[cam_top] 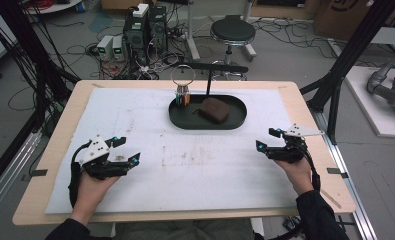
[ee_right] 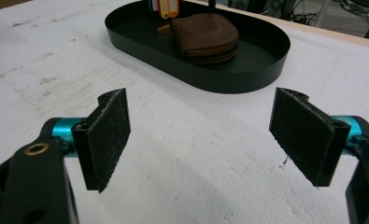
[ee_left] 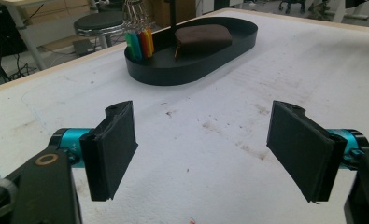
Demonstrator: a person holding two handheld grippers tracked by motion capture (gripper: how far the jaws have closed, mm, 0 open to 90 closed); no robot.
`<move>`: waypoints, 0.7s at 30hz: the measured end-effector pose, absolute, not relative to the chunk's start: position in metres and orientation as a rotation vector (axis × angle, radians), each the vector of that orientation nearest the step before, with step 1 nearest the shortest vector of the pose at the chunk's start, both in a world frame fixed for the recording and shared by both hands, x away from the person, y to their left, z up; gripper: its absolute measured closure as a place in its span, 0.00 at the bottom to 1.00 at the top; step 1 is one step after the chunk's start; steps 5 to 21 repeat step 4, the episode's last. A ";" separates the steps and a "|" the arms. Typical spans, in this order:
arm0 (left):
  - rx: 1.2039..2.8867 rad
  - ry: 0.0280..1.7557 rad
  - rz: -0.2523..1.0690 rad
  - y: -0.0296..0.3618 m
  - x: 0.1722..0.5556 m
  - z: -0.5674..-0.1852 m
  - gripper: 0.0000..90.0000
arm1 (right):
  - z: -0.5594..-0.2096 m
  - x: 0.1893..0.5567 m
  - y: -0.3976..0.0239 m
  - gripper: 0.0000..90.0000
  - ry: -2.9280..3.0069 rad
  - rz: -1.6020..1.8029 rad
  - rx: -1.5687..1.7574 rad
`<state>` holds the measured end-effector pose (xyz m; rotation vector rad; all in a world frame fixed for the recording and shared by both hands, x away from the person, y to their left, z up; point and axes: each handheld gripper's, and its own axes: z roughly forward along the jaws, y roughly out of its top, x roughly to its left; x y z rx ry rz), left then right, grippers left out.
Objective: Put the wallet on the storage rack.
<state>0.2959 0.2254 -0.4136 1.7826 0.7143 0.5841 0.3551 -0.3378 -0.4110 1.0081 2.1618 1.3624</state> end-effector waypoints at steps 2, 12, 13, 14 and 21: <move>1.783 0.716 0.582 0.225 0.297 -0.414 0.26 | -0.411 0.354 -0.338 0.23 2.167 1.361 1.015; 1.785 0.715 0.581 0.224 0.298 -0.414 0.26 | -0.412 0.354 -0.338 0.23 2.161 1.359 1.015; 1.785 0.715 0.581 0.224 0.298 -0.414 0.26 | -0.412 0.354 -0.338 0.23 2.161 1.359 1.015; 1.785 0.715 0.581 0.224 0.298 -0.414 0.26 | -0.412 0.354 -0.338 0.23 2.161 1.359 1.015; 1.785 0.715 0.581 0.224 0.298 -0.414 0.26 | -0.412 0.354 -0.338 0.23 2.161 1.359 1.015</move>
